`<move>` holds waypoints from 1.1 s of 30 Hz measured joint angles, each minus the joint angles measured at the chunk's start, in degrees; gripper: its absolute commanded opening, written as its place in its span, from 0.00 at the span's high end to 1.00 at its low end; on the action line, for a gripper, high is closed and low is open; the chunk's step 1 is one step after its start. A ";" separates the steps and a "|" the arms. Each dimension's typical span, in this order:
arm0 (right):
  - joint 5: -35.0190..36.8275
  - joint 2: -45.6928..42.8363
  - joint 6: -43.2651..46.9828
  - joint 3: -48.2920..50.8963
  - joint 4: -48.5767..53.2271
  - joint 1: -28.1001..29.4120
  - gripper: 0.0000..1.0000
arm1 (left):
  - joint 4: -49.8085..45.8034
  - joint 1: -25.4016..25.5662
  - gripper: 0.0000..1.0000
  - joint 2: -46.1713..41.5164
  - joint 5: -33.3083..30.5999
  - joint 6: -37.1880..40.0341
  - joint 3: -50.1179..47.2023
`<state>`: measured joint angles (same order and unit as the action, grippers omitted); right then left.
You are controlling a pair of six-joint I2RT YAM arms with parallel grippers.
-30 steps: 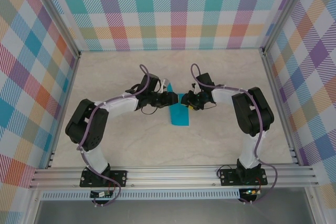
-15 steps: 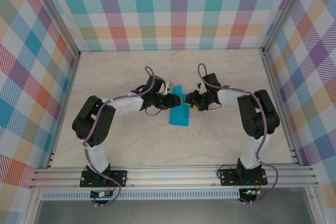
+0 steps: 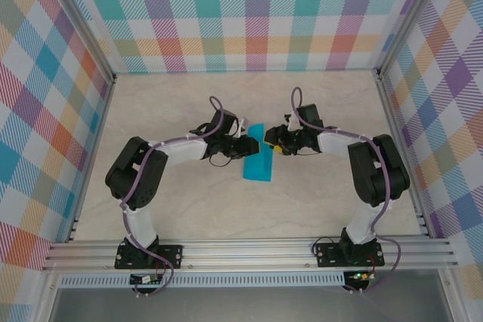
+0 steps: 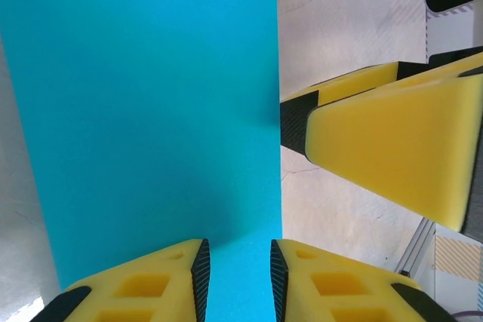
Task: Fold a paper plane with a square sheet of paper (fold left side to right side)
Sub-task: First fold in half a square sheet of paper at the center of the table.
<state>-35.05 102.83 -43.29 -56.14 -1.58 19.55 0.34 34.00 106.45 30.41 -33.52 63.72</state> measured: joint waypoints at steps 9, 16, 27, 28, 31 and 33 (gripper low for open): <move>-1.60 4.42 0.04 -1.51 -0.17 1.18 0.84 | -0.02 0.07 0.70 0.00 -0.02 0.07 0.09; 1.70 4.42 2.56 -2.64 4.74 1.36 0.96 | -1.99 0.07 0.49 -0.72 -2.36 0.61 0.09; 11.69 4.42 7.37 -5.68 15.91 1.36 0.94 | -10.95 0.15 0.37 -4.55 -11.72 1.11 2.45; 12.17 4.42 7.56 -5.81 16.57 1.36 0.94 | -11.21 0.24 0.37 -3.85 -12.00 0.96 3.08; 12.98 4.42 7.85 -5.90 17.42 1.36 0.94 | -11.63 0.83 0.38 -1.22 -12.31 0.66 5.01; 13.18 4.42 8.00 -5.90 17.77 1.36 0.93 | -12.24 1.29 0.40 0.28 -12.41 0.26 5.77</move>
<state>-21.87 107.24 -35.29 -62.04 16.19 20.91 -11.90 35.29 106.74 18.00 -33.26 69.49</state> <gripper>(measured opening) 0.064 0.614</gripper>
